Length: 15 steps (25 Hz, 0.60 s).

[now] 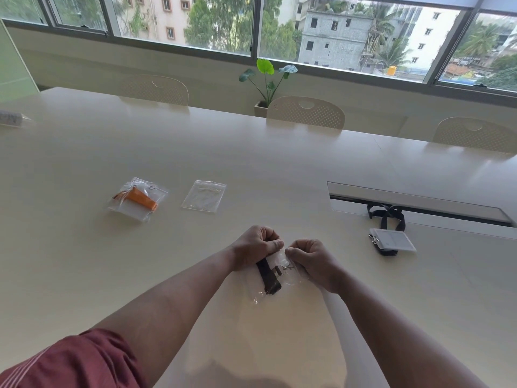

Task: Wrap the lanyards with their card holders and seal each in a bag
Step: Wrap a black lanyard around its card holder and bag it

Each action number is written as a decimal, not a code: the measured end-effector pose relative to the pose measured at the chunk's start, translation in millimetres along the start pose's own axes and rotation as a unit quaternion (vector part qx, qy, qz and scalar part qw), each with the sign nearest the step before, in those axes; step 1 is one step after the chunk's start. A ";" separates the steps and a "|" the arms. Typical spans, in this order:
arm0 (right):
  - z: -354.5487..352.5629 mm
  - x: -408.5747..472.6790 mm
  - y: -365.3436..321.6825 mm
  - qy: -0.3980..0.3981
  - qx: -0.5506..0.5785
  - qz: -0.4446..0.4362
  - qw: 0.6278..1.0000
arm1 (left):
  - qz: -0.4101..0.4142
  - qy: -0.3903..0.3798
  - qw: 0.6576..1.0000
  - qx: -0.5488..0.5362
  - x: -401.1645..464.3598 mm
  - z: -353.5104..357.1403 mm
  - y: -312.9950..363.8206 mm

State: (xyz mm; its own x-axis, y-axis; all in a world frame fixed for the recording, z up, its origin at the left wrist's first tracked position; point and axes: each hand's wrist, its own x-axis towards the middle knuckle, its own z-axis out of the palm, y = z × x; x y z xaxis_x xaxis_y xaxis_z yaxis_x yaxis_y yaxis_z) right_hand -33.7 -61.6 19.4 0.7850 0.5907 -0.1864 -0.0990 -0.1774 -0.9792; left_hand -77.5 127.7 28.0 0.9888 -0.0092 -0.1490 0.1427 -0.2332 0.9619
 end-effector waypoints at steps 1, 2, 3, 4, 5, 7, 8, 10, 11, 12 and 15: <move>0.0 0.1 0.5 -0.002 0.004 0.004 1.000 | 0.001 0.000 1.000 -0.001 0.2 0.0 -0.7; -0.5 0.3 0.9 -0.004 0.009 0.007 1.000 | 0.001 -0.001 1.000 -0.003 0.4 0.1 -1.2; -1.1 0.5 1.3 -0.006 0.013 0.009 1.000 | 0.001 -0.001 1.000 -0.006 0.4 0.3 -1.7; -1.6 0.6 1.1 -0.009 0.016 0.009 1.000 | 0.000 0.000 1.000 -0.009 0.3 0.5 -1.8; -2.0 0.5 0.8 -0.011 0.016 0.007 1.000 | 0.000 0.000 1.000 -0.011 0.2 0.4 -1.7; -2.8 0.5 0.9 -0.015 0.008 0.004 1.000 | 0.001 0.002 1.000 -0.010 1.2 -0.1 -1.8; -3.2 0.4 1.3 -0.016 0.004 0.004 1.000 | 0.003 0.003 1.000 -0.005 1.8 -0.1 -2.2; -3.4 0.1 2.8 -0.019 0.006 0.005 1.000 | 0.006 0.003 1.000 0.006 1.7 0.9 -3.7; -3.4 0.1 3.0 -0.020 0.008 0.005 1.000 | 0.006 0.003 1.000 0.007 1.4 1.3 -4.3; -3.6 -0.2 3.0 -0.021 0.010 0.006 1.000 | 0.004 0.001 1.000 0.003 1.3 1.5 -4.4; -3.1 -0.8 3.1 -0.017 0.009 0.000 1.000 | -0.008 -0.020 1.000 -0.023 -0.3 -0.8 -1.0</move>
State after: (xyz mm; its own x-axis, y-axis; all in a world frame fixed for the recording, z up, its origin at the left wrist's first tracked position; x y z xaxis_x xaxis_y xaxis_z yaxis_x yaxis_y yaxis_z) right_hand -32.8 -65.1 16.8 0.7640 0.6167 -0.1896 -0.1111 -0.1638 -0.9802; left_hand -78.0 128.7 27.2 0.9839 -0.0457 -0.1731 0.1616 -0.1894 0.9685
